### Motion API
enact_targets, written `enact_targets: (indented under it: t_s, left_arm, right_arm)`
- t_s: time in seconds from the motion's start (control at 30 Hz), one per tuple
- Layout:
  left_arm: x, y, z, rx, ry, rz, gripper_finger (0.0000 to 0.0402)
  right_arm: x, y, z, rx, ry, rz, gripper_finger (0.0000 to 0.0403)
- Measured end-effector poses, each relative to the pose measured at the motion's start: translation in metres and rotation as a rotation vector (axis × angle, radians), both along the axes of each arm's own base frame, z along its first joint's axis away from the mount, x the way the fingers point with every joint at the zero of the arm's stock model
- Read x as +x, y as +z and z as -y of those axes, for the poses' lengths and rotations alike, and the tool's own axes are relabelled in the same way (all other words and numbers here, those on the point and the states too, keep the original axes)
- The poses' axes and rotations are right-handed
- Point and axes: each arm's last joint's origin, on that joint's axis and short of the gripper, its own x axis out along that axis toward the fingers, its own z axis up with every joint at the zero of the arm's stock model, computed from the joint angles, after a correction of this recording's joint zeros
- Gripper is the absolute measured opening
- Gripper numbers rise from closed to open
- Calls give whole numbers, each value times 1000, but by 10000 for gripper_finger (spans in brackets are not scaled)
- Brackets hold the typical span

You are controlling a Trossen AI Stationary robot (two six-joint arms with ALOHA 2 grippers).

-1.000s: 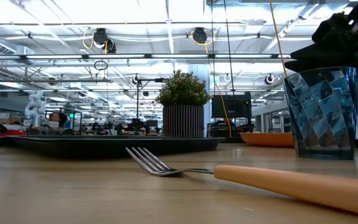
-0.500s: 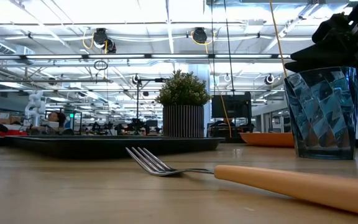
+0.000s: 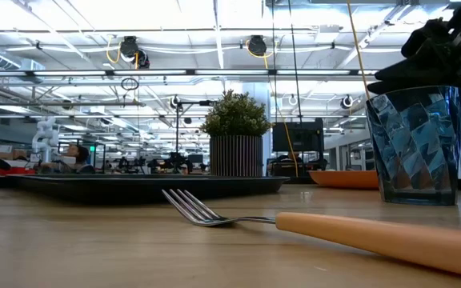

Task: Pick and place plate/cup/fork/spoon on tray

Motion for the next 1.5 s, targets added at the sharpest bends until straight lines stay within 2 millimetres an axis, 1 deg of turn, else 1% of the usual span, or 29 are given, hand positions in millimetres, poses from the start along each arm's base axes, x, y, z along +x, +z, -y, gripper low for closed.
enact_targets:
  t_s: [0.1,0.2,0.3,0.37,0.47,0.57,0.67,0.77,0.83,0.97,1.1,1.17,1.2,1.33,1.43,1.5]
  left_arm:
    - [1,2,0,3,-17,-5,14]
    - [5,10,-2,29,-52,-49,8]
    - [10,22,-11,108,-111,-107,8]
    - [18,33,-11,109,-161,-74,6]
    - [25,43,-25,217,-269,-86,6]
    - [38,48,-37,244,-380,-82,7]
    - [50,50,-56,287,-478,-116,6]
    - [67,51,-76,349,-545,-103,6]
    - [77,54,-91,382,-553,-102,6]
    - [95,62,-126,443,-507,-62,6]
    - [102,81,-154,465,-526,-11,6]
    - [107,89,-167,451,-453,59,5]
    - [110,93,-174,443,-371,105,5]
    - [120,104,-206,436,65,261,6]
    - [124,106,-223,402,332,302,6]
    - [126,105,-230,354,425,307,5]
  right_arm:
    - [0,0,0,0,0,-1,105]
    - [0,0,0,0,-1,-1,105]
    - [0,0,0,0,-1,1,105]
    - [0,0,0,0,-2,3,105]
    - [0,0,0,-1,-2,3,105]
    - [0,0,0,-3,-3,3,105]
    - [0,0,0,-3,-2,4,105]
    - [0,0,0,-3,-2,3,105]
    - [0,0,0,-3,-1,3,105]
    - [0,-1,0,-3,0,-7,105]
    - [0,-2,0,-2,0,-17,105]
    - [0,-2,0,6,-1,-20,105]
    - [0,-2,0,13,-1,-23,105]
    - [0,-4,0,31,-3,-46,105]
    - [0,-5,0,41,-4,-49,105]
    - [0,-5,0,43,-4,-48,105]
